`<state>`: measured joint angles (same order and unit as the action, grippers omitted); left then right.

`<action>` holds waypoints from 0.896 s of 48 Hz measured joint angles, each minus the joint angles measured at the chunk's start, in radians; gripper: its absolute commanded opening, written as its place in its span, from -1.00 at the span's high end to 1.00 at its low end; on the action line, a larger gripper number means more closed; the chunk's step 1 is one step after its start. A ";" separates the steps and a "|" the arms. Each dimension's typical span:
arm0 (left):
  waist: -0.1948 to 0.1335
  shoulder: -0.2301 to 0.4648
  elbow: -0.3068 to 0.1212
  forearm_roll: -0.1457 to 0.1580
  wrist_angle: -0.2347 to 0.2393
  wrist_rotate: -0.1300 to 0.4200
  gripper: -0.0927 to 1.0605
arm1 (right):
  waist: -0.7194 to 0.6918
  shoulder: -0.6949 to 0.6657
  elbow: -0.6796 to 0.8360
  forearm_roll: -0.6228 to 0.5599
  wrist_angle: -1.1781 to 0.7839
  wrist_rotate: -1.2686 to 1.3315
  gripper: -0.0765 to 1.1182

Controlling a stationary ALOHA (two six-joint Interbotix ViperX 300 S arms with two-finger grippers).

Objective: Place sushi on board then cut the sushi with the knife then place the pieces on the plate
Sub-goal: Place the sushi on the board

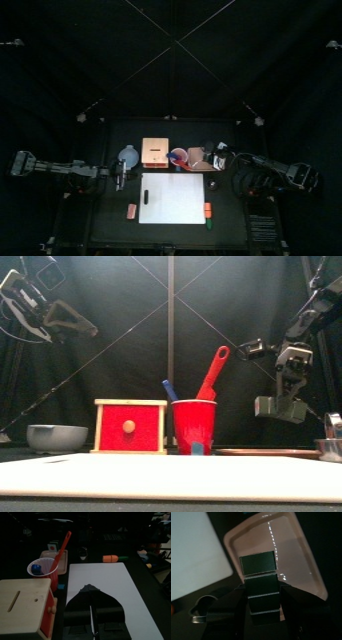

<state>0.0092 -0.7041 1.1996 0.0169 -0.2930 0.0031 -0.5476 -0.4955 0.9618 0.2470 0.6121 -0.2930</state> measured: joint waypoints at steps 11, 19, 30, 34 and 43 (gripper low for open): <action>-0.002 0.000 0.000 0.000 0.000 0.000 0.87 | 0.164 -0.064 0.031 -0.057 0.009 0.255 -0.07; -0.002 0.000 0.000 0.000 -0.002 0.000 0.87 | 0.279 -0.071 0.020 -0.123 0.008 0.457 -0.06; -0.002 -0.002 0.000 0.000 0.000 0.000 0.87 | 0.448 -0.069 -0.020 -0.222 0.011 0.658 -0.07; -0.002 0.000 0.000 0.000 -0.002 0.000 0.87 | 0.477 -0.069 -0.025 -0.242 0.009 0.713 -0.07; -0.002 -0.002 0.000 0.000 -0.002 0.000 0.87 | 0.561 -0.063 -0.029 -0.304 -0.009 0.796 -0.06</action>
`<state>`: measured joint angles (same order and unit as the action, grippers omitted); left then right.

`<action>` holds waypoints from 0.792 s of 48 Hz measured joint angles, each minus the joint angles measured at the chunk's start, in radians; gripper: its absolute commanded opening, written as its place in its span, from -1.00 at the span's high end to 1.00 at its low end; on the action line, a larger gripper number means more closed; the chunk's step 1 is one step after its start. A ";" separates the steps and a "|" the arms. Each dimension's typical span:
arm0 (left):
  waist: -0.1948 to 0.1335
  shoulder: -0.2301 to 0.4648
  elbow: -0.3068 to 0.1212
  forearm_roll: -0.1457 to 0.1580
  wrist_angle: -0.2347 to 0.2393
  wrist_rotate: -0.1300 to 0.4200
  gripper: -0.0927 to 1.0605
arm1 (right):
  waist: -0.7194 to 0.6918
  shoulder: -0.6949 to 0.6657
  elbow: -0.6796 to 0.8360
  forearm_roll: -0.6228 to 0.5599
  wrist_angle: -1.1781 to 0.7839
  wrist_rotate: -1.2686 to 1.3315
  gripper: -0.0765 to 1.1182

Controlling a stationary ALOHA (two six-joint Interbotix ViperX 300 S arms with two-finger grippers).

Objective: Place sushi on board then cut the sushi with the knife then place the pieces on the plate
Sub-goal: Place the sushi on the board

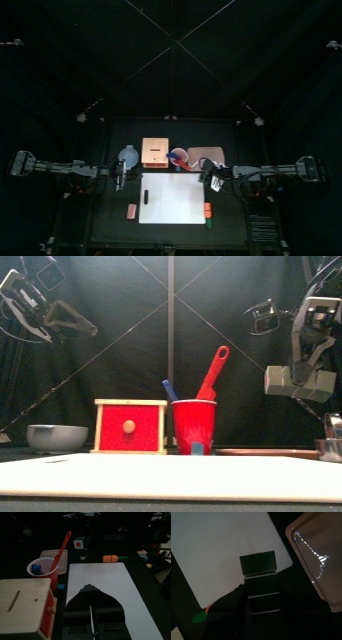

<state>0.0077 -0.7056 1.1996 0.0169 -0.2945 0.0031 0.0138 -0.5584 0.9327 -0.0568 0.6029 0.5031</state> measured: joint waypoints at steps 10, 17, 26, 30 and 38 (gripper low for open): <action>0.000 0.000 0.000 0.000 0.000 0.000 0.87 | 0.051 0.054 -0.037 -0.020 -0.044 0.026 -0.07; 0.000 0.002 0.000 0.000 0.002 0.002 0.87 | 0.083 0.143 -0.092 0.006 -0.048 0.064 -0.07; 0.000 0.002 0.000 0.000 0.009 0.000 0.87 | 0.147 0.241 -0.150 0.051 -0.046 0.170 -0.07; 0.000 0.002 0.000 0.000 0.011 0.000 0.87 | 0.169 0.279 -0.169 0.044 -0.051 0.259 -0.07; 0.000 0.002 0.000 0.000 0.011 0.002 0.87 | 0.207 0.347 -0.201 -0.018 -0.075 0.462 -0.07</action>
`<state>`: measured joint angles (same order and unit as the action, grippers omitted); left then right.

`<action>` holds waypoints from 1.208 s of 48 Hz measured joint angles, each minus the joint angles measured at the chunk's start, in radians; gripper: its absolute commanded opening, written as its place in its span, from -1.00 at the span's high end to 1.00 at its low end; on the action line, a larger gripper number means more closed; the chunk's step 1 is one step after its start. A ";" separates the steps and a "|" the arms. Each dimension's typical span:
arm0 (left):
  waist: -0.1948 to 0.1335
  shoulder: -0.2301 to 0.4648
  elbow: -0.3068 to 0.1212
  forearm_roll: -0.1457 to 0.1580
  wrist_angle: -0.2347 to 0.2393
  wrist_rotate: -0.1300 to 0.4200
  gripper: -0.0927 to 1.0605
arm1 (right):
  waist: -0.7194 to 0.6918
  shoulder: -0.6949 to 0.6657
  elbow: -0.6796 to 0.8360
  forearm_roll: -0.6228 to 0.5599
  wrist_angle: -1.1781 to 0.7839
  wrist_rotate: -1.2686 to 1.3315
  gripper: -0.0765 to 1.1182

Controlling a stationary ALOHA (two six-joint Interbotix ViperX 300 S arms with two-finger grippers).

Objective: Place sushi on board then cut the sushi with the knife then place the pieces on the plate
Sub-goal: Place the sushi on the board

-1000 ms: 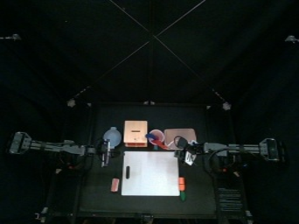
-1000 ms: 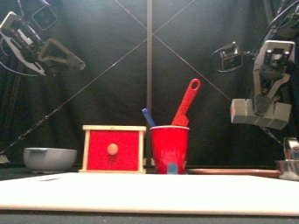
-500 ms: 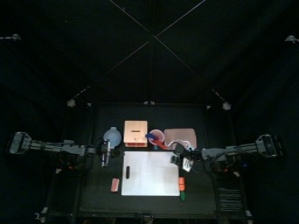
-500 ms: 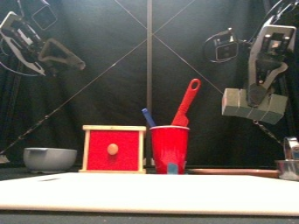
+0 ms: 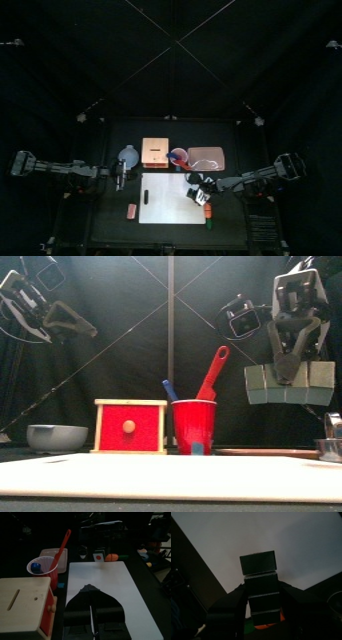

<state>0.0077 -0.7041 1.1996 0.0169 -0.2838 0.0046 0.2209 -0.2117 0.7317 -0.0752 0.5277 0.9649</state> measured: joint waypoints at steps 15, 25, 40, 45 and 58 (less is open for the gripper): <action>0.006 0.000 0.002 0.003 0.017 0.005 0.87 | 0.055 0.143 -0.140 -0.262 0.038 0.512 -0.07; 0.035 -0.003 0.003 0.005 0.069 0.005 0.87 | 0.101 0.249 -0.247 -0.411 0.150 0.788 -0.07; 0.040 -0.005 0.005 -0.005 0.078 -0.003 0.87 | 0.160 0.383 -0.387 -0.426 0.316 1.051 -0.07; 0.034 -0.005 0.008 -0.015 0.080 -0.002 0.87 | 0.172 0.425 -0.448 -0.422 0.376 1.103 -0.07; 0.005 -0.006 0.021 -0.066 0.078 -0.005 0.87 | 0.169 0.522 -0.565 -0.425 0.517 1.129 -0.07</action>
<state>0.0123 -0.7102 1.2210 -0.0491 -0.2056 0.0000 0.3896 0.3099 0.1672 -0.5001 1.0446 2.0939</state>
